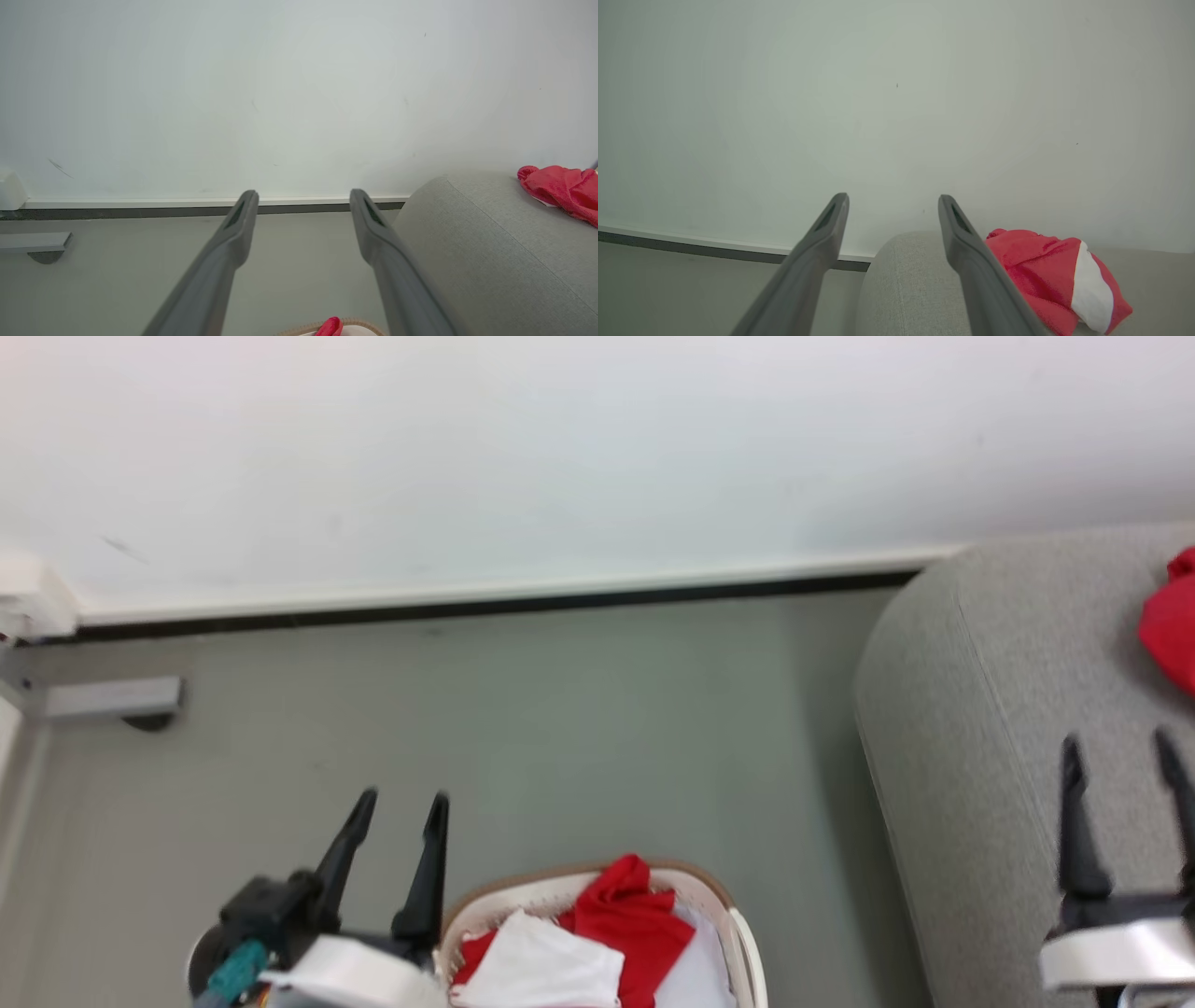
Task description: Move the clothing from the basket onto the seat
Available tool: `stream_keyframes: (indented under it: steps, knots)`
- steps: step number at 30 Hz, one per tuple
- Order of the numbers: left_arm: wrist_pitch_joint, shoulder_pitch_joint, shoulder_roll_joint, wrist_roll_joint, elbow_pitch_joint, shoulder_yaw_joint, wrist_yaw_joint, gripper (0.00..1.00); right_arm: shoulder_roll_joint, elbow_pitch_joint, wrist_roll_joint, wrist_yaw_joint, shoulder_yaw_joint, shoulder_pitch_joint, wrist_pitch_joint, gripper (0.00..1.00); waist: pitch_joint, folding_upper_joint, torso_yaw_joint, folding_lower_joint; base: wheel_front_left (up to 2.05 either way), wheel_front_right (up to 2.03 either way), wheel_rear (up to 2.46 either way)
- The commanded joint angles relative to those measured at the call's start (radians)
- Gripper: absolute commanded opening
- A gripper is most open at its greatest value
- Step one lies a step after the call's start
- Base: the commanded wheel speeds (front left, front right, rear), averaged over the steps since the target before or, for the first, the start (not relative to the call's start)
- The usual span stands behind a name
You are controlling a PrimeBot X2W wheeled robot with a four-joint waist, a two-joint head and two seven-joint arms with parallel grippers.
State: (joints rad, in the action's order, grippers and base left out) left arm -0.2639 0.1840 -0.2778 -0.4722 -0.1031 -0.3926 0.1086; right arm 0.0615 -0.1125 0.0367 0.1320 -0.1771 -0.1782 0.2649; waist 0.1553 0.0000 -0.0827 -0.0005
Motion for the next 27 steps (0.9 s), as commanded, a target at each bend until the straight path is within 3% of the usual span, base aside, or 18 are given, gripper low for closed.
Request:
stream_keyframes:
  steps: [1, 6, 12, 27]
  knots:
    - [-0.001, -0.038, 0.006, 0.027, -0.007, 0.018, -0.003, 1.00, -0.004, -0.008, -0.021, -0.002, 0.015, 0.041, -0.001, 1.00, -0.082, 0.0000, 0.055, 0.0005, 0.00, 0.00, 0.00]
    - [-0.001, -0.154, 0.047, 0.101, -0.010, 0.117, -0.015, 1.00, -0.008, -0.045, -0.057, -0.003, 0.071, 0.149, -0.001, 1.00, -0.145, 0.0000, 0.060, 0.0005, 0.00, 0.00, 0.00]
    - [-0.001, -0.238, 0.104, 0.167, 0.002, 0.219, -0.059, 1.00, -0.009, -0.078, -0.104, -0.003, 0.123, 0.234, -0.001, 1.00, -0.175, 0.0000, 0.066, 0.0005, 0.00, 0.00, 0.00]
    - [-0.001, -0.279, 0.193, 0.259, -0.006, 0.348, -0.170, 1.00, -0.010, -0.083, -0.106, -0.003, 0.121, 0.237, -0.001, 1.00, -0.179, 0.0000, 0.056, 0.0005, 0.00, 0.00, 0.00]
